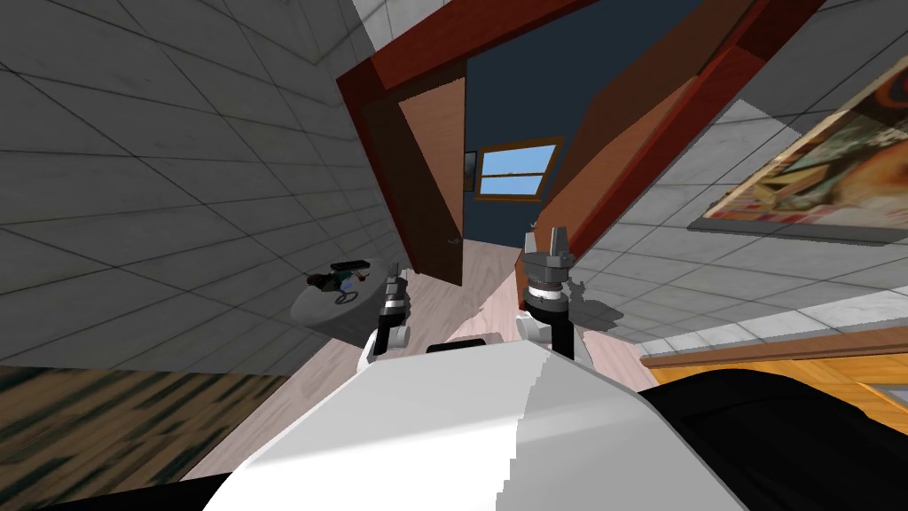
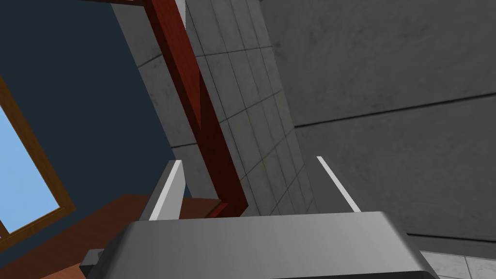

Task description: Push the door open

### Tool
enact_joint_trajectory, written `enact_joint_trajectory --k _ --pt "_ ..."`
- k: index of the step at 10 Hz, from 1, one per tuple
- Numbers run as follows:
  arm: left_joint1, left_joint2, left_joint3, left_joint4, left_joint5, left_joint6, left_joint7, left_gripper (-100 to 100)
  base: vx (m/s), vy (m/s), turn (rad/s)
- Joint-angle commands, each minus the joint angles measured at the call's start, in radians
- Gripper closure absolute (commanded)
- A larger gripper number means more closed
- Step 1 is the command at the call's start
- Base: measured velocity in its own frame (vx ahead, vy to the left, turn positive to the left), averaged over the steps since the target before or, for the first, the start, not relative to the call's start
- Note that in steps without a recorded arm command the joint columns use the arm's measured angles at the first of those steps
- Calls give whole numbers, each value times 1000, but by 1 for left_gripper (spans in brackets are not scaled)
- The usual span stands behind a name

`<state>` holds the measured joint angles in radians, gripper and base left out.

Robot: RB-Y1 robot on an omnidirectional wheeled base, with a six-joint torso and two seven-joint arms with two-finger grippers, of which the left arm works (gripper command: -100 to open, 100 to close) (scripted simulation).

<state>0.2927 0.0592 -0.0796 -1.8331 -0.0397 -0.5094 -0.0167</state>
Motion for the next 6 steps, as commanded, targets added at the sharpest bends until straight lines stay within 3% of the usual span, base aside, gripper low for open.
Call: enact_joint_trajectory --k 1,2,3,6 --pt "-17 3 -5 48 3 -13 0 -100 99 -11 -78" --pt "-30 6 -7 77 5 -20 0 -100 115 -5 -68" --pt "-30 6 -7 78 5 -20 0 -100 73 7 -17" --pt "-68 12 -12 166 12 -42 2 -100 70 11 -70"
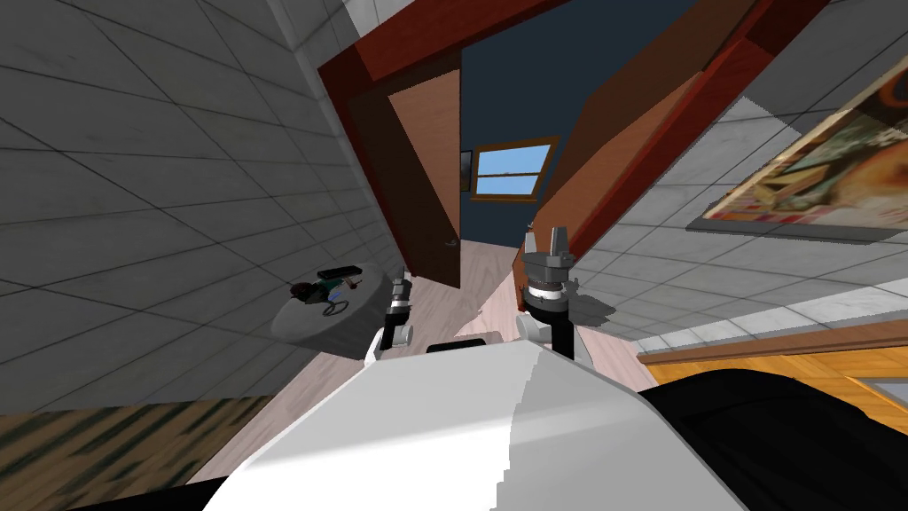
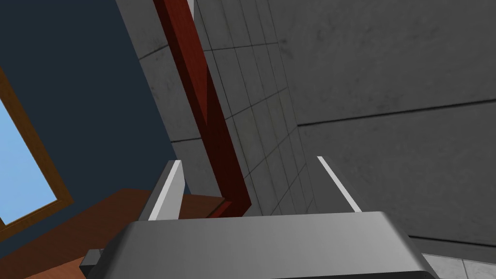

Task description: Push the door open

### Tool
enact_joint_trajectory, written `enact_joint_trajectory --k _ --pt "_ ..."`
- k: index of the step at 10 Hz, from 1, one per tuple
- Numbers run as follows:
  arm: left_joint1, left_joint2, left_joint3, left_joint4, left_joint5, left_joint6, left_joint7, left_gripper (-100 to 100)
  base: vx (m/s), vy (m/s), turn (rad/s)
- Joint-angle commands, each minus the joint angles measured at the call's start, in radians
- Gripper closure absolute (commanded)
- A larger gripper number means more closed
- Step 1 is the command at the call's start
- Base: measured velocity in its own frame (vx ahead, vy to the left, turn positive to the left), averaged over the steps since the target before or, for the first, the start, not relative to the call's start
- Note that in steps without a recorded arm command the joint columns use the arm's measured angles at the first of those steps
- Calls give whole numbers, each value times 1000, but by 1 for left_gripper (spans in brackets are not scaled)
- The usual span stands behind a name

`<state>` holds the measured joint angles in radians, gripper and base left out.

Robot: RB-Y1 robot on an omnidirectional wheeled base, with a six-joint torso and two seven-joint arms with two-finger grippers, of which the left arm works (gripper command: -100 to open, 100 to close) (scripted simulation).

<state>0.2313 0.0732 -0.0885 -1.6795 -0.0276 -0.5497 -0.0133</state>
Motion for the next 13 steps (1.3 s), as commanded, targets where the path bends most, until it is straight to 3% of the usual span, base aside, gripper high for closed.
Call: enact_joint_trajectory --k 1,6,7,9,10,13 --pt "-19 0 -5 50 3 -9 -1 -100 98 3 -85" --pt "-84 6 -15 213 15 -48 2 -100 102 9 -78" --pt "-84 6 -15 213 15 -48 2 -100 59 15 -27" --pt "-110 6 -19 270 20 -63 3 -100 57 10 -68" --pt "-110 6 -19 278 20 -63 3 -100 59 8 -30" --pt "-149 6 -25 368 27 -86 4 -100 76 8 -69"
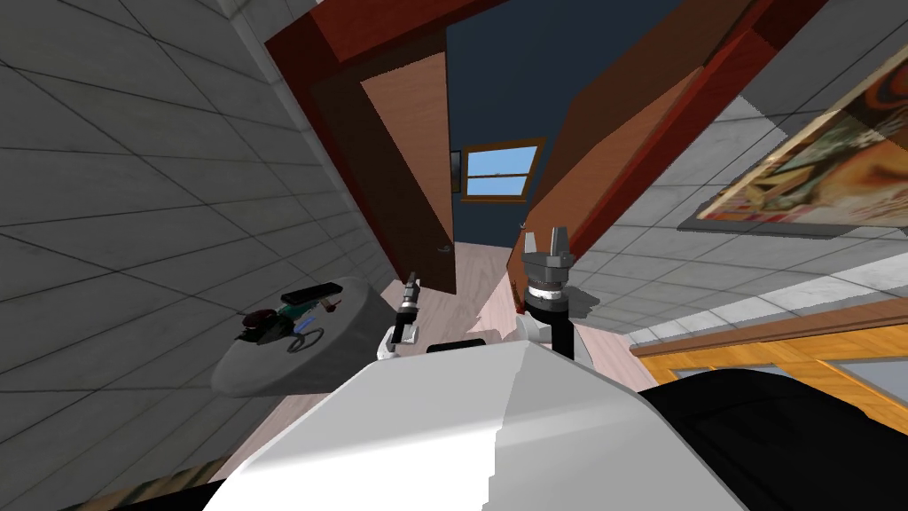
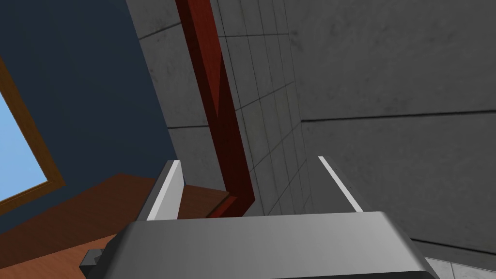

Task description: Push the door open

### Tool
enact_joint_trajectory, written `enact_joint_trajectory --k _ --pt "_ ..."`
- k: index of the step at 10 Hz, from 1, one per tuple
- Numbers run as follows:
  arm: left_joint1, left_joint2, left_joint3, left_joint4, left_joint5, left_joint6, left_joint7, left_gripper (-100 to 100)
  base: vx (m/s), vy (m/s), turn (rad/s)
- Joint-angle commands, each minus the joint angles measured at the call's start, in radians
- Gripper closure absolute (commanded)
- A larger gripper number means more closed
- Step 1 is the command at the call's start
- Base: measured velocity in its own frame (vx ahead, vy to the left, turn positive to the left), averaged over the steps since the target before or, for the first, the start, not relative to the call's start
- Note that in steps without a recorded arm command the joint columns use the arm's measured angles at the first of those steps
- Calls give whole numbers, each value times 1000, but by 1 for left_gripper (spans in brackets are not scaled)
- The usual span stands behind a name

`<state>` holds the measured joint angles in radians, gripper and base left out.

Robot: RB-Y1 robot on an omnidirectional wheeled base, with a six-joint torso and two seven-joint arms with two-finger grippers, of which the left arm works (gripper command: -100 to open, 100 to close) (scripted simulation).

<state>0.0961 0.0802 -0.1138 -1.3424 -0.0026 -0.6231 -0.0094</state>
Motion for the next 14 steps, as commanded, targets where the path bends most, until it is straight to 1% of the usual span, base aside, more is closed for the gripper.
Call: enact_joint_trajectory --k 1,2,3,8,9,14 --pt "-14 -1 0 38 2 -13 1 -100 77 14 -29" --pt "-27 -1 -2 64 4 -21 1 -100 60 15 -52" --pt "-27 -1 -2 70 4 -21 1 -100 41 16 -26" --pt "-90 -7 -11 225 16 -58 4 -100 86 19 -76" --pt "-90 -7 -11 227 16 -58 4 -100 69 6 -14" --pt "-149 -16 -20 373 27 -92 6 -100 79 19 -69"
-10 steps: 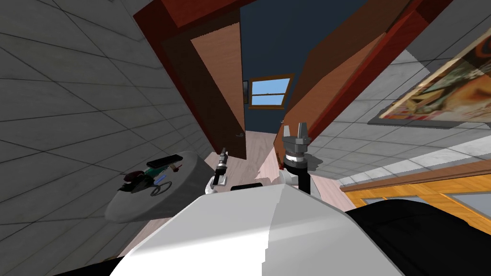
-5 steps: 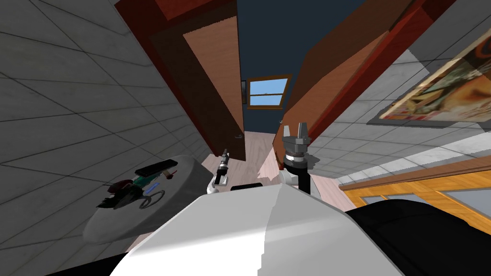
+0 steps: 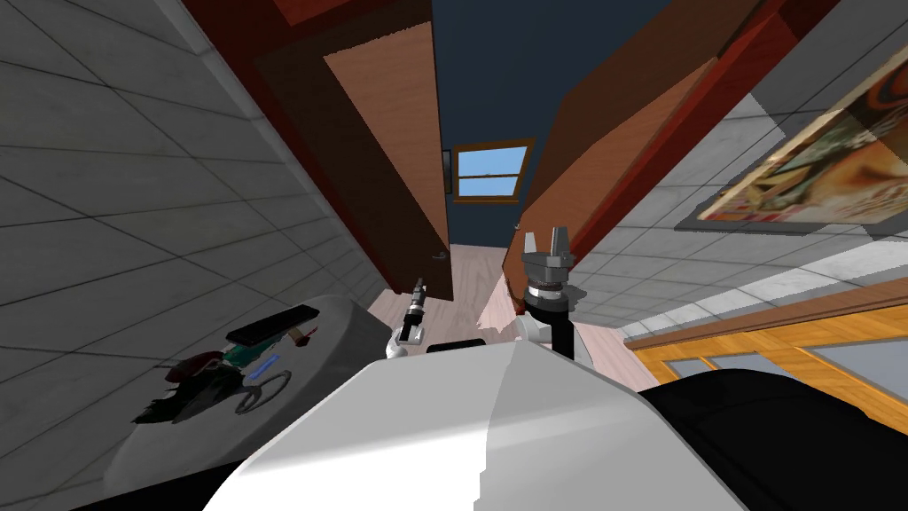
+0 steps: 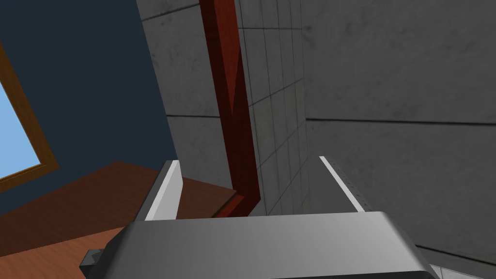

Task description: Push the door open

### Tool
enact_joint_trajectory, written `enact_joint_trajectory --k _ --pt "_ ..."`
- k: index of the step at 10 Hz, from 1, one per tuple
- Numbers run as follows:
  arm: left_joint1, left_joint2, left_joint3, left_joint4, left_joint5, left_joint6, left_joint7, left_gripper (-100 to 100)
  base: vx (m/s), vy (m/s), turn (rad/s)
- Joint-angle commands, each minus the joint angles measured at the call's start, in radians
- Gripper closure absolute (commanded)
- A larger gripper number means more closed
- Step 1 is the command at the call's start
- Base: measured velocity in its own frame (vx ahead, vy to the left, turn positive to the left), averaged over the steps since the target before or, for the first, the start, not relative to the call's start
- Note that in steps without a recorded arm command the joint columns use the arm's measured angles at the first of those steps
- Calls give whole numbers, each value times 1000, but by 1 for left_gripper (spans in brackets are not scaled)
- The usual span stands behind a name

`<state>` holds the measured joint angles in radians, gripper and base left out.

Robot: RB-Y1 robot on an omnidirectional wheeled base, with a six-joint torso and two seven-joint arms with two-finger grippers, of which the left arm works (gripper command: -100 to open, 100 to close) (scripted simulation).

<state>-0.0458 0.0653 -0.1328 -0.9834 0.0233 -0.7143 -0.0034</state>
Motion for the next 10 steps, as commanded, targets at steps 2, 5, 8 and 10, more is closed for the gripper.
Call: enact_joint_trajectory --k 2,5,8,10 --pt "-28 -7 -4 68 5 -14 1 -100 106 26 -66" --pt "-60 -15 -9 146 11 -32 2 -100 99 35 -65" --pt "-88 -24 -13 215 16 -49 3 -100 88 26 -57" --pt "-105 -30 -16 258 20 -59 4 -100 89 32 -54"
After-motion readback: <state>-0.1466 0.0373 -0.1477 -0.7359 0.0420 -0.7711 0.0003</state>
